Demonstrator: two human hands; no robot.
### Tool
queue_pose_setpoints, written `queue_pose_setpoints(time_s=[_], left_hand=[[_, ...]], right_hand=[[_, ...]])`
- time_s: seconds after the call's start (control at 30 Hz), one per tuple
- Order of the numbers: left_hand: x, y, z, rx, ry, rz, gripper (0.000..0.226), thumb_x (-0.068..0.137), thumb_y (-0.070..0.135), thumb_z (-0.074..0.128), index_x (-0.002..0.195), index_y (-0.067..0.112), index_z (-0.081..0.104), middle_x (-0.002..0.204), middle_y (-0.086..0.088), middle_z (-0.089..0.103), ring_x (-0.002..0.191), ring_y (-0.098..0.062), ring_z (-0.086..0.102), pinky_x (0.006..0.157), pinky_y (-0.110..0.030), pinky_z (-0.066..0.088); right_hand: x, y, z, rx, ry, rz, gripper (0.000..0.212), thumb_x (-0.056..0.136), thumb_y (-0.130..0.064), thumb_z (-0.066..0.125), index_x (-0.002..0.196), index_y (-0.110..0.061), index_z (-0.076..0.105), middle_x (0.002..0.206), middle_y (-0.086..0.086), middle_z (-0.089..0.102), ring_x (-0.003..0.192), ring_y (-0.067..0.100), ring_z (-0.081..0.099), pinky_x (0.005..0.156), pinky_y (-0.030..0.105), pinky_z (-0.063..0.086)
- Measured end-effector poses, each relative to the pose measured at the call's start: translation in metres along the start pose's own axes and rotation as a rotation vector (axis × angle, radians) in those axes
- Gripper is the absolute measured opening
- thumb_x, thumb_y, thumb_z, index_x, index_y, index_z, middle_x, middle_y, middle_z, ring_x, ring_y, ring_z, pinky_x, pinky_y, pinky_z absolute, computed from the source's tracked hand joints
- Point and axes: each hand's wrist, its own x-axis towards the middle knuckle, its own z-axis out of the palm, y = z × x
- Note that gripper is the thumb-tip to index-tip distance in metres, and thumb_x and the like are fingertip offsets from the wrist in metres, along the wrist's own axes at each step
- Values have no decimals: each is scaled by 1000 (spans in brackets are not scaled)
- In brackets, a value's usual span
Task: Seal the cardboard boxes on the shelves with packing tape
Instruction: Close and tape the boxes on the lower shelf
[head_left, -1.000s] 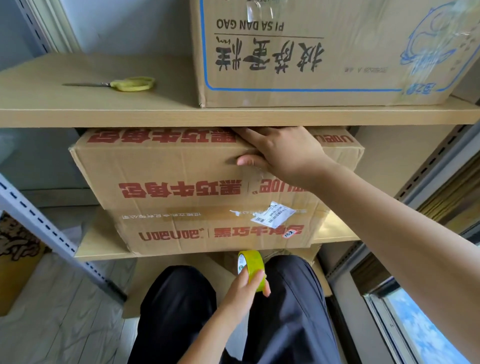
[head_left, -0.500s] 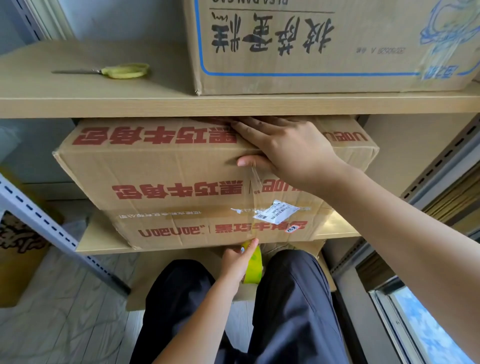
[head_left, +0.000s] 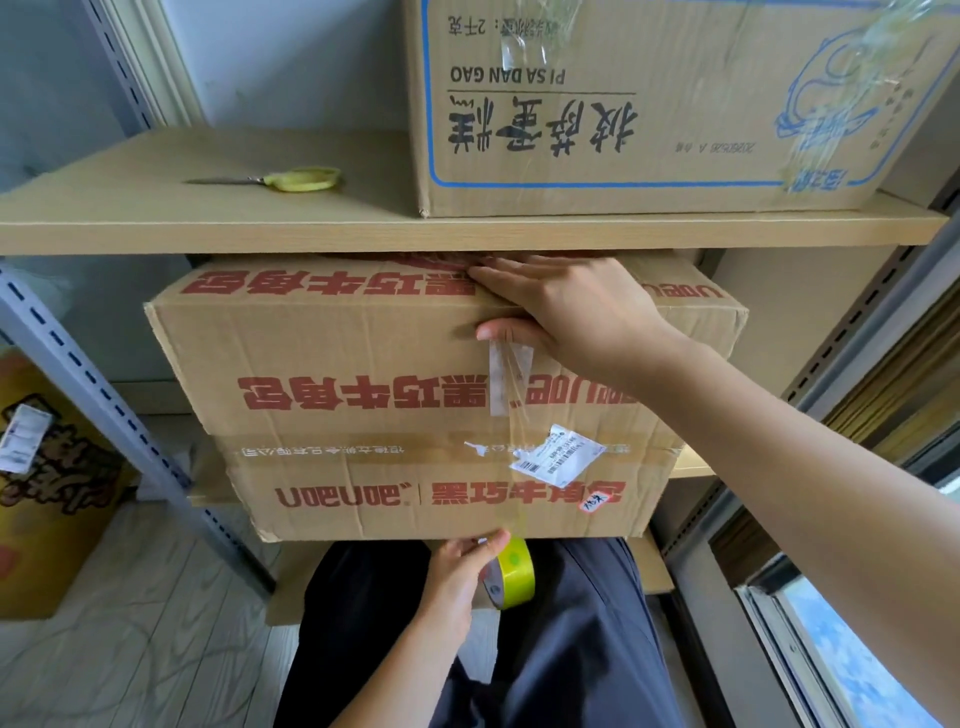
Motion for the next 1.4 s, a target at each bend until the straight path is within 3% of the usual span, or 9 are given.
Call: queue_pose_setpoints(time_s=[0.13, 0.37, 0.57, 0.67, 0.83, 0.97, 1.17, 1.3, 1.4], left_hand=[[-39, 1, -7, 71, 47, 64, 22, 78, 14, 81, 97, 4, 76, 91, -3, 78, 87, -13, 71, 82, -25, 53], [-72, -10, -15, 18, 51, 110, 7, 83, 8, 76, 86, 1, 78, 61, 6, 62, 52, 0, 51, 55, -10, 39], [-70, 9, -20, 73, -72, 33, 28, 81, 17, 79, 106, 5, 72, 93, 2, 74, 64, -1, 59, 65, -14, 45], [-67, 20, -21, 68, -113, 97, 37, 79, 7, 77, 114, 4, 68, 105, -7, 76, 95, -12, 72, 92, -26, 47], [-79, 10, -15, 37, -95, 112, 41, 75, 13, 80, 113, 0, 71, 109, -14, 74, 106, -23, 70, 104, -39, 46], [-95, 1, -7, 27, 10, 138, 22, 82, 10, 77, 102, 1, 75, 104, -11, 76, 106, -23, 70, 99, -35, 49], [-98, 1, -1, 145, 188, 182, 15, 86, 25, 76, 79, 11, 74, 76, 7, 76, 78, -8, 69, 78, -25, 51], [-96, 15, 11, 135, 243, 310, 22, 92, 19, 68, 74, 7, 71, 66, 11, 72, 66, 1, 60, 67, -12, 46], [-90, 27, 24, 111, 194, 314, 30, 97, 41, 58, 87, 16, 72, 85, 7, 74, 83, -7, 65, 85, -32, 50]], right_hand=[[8, -3, 1, -95, 68, 52, 62, 94, -65, 37, 118, -17, 68, 97, -1, 75, 72, 27, 72, 47, 29, 48], [7, -9, -13, -95, 17, 27, 63, 96, -69, 23, 107, -23, 65, 84, -1, 73, 70, 30, 68, 52, 32, 48], [8, 0, -13, -61, -23, 69, 69, 93, -70, 17, 106, -23, 65, 74, 3, 68, 66, 33, 64, 53, 28, 34], [9, -4, -11, -62, 3, 92, 72, 92, -69, 18, 111, -20, 67, 74, 5, 70, 64, 33, 65, 52, 29, 39], [0, -23, -6, -5, 353, 126, 36, 95, -46, 59, 104, -14, 74, 95, 0, 75, 81, 24, 70, 61, 32, 55], [-8, -35, 4, -87, 491, 90, 28, 99, -27, 61, 115, -5, 71, 109, 9, 71, 98, 27, 68, 81, 37, 55], [-89, -81, 62, -84, -141, 95, 66, 107, -43, 30, 156, -3, 13, 164, 14, 7, 152, 27, 1, 124, 42, 6], [-114, -89, 102, 63, -284, 157, 66, 106, -41, 32, 156, -4, 11, 165, 12, 6, 153, 23, 0, 124, 41, 10], [-83, -68, 109, 163, -343, 239, 64, 105, -42, 25, 157, -7, 12, 165, 8, 7, 152, 19, 3, 124, 38, 9]])
